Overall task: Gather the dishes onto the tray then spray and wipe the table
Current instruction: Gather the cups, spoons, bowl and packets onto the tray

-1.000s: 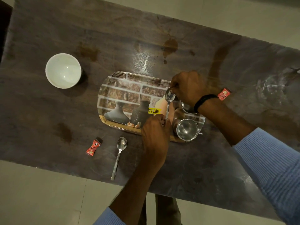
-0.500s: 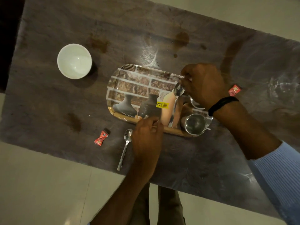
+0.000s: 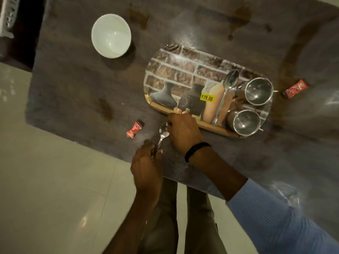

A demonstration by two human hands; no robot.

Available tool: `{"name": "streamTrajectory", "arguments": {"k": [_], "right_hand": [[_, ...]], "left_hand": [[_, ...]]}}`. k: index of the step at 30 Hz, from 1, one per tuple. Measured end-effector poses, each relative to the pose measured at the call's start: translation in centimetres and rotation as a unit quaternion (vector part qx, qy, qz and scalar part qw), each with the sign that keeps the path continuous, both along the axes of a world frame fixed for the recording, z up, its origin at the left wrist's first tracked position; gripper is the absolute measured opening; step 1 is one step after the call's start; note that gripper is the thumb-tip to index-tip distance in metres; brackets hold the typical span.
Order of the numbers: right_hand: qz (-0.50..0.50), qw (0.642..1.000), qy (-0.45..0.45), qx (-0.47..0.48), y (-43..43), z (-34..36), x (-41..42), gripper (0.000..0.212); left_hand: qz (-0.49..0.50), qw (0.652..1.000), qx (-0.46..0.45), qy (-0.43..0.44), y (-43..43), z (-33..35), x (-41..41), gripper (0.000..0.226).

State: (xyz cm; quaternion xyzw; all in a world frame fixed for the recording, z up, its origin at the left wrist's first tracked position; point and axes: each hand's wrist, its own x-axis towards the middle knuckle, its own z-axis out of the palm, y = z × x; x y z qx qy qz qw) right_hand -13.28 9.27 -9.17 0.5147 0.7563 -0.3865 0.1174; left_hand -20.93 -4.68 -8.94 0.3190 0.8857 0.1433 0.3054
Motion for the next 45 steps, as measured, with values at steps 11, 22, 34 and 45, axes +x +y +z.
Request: {"name": "streamTrajectory", "arguments": {"k": [11, 22, 34, 45], "right_hand": [[-0.065, 0.995, 0.075, -0.016, 1.2, 1.1, 0.8, 0.01], [-0.139, 0.986, 0.076, 0.053, 15.6, 4.0, 7.0, 0.005], [-0.084, 0.989, 0.005, 0.118, 18.7, -0.7, 8.4, 0.005], [-0.099, 0.986, -0.011, 0.132, 17.8, -1.7, 8.6, 0.008]], "left_hand": [[-0.006, 0.999, 0.033, 0.01, 0.5, 0.4, 0.2, 0.017], [-0.087, 0.987, 0.132, 0.002, 12.0, 1.6, 4.1, 0.011], [-0.116, 0.99, 0.076, 0.006, 15.7, -1.5, 6.2, 0.013], [-0.131, 0.988, 0.072, 0.033, 15.0, -1.9, 6.7, 0.013]]}}
